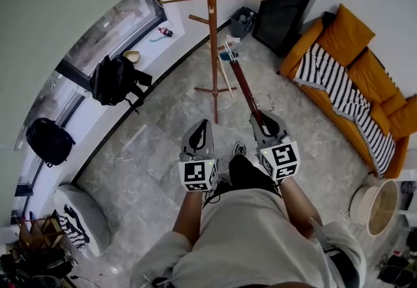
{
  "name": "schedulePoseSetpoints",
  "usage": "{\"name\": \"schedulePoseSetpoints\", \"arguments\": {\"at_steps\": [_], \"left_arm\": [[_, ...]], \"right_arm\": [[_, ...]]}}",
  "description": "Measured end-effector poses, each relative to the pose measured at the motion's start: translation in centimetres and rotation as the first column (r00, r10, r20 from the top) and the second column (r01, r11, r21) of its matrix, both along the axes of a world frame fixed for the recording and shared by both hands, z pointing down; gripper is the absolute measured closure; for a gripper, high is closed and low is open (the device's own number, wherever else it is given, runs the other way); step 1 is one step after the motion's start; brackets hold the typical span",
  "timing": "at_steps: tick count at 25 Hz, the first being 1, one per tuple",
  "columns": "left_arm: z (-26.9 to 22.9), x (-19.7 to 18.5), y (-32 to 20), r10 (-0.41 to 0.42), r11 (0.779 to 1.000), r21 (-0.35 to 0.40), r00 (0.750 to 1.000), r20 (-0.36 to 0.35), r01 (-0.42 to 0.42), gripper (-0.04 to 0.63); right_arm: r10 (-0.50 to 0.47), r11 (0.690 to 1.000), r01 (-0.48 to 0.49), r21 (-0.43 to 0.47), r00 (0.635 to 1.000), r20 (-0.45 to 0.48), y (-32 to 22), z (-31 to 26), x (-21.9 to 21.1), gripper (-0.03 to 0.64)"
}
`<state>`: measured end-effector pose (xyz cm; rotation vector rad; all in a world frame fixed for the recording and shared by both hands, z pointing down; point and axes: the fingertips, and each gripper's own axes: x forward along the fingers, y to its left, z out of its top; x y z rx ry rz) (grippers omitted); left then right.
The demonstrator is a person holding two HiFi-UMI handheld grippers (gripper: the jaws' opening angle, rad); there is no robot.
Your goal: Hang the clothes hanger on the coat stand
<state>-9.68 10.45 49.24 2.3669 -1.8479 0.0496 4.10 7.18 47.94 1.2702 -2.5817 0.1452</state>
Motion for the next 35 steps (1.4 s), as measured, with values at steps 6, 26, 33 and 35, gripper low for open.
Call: {"name": "schedulePoseSetpoints", "arguments": {"at_steps": [6,26,33,35], "left_arm": [[-1.0,-1.6,-4.0,-0.027,1.0,0.004,0.999,0.041,0.027,0.586],[-1.0,-2.5,-16.5,-0.121,0.989,-0.059,0.965,0.233,0.139,0.586],[-3.0,-4.4,-18.0,-0.128,0.988,-0.048,0.952,0.279,0.147,0.586],[-4.1,-5.4,-18.6,-0.121,0.99,-0.029,0.944,0.307,0.137,0.586]], "right_arm": [[-0.055,0.998,0.056,-0.022,0.998,0.024,-4.4,0.3,-1.9,0.563],[-0.501,0.865,0.501,-0.018,0.865,-0.013,-16.0,1.9,-4.2,0.563],[-0.612,0.791,0.611,-0.043,0.787,-0.072,-18.3,1.9,-4.4,0.563],[-0.632,0.774,0.632,-0.045,0.767,-0.107,-19.4,2.0,-4.4,0.563]]}}
